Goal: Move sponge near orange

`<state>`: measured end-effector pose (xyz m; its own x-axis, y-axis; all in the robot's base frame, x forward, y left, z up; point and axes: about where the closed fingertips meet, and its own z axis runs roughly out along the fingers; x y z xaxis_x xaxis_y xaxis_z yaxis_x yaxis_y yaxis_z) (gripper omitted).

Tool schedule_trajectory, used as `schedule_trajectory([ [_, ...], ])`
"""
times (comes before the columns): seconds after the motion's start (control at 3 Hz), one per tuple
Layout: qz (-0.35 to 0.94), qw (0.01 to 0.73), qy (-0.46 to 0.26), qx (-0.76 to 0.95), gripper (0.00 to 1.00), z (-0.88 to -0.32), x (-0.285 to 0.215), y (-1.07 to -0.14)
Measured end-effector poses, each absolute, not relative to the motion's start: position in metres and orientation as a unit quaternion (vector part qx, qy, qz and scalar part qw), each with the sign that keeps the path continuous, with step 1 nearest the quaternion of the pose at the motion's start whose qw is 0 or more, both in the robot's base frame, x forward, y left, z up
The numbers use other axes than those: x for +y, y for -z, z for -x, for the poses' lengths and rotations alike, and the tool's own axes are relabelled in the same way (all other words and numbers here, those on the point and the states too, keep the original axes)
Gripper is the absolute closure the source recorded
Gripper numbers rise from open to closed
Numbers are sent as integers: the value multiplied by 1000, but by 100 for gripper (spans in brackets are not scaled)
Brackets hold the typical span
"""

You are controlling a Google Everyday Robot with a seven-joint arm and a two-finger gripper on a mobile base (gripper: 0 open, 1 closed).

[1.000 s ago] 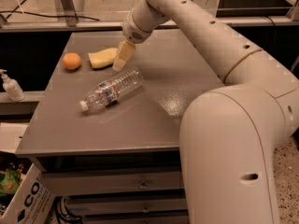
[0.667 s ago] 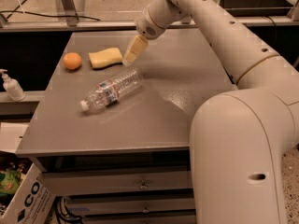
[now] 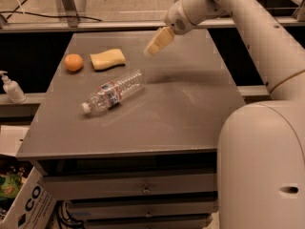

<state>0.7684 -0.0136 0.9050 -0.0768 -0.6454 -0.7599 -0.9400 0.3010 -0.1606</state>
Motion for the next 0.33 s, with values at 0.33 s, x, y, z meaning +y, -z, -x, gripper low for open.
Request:
schedule_trajectory([
  [0.33,556,387,-193,710,0,-768,-18,-905],
])
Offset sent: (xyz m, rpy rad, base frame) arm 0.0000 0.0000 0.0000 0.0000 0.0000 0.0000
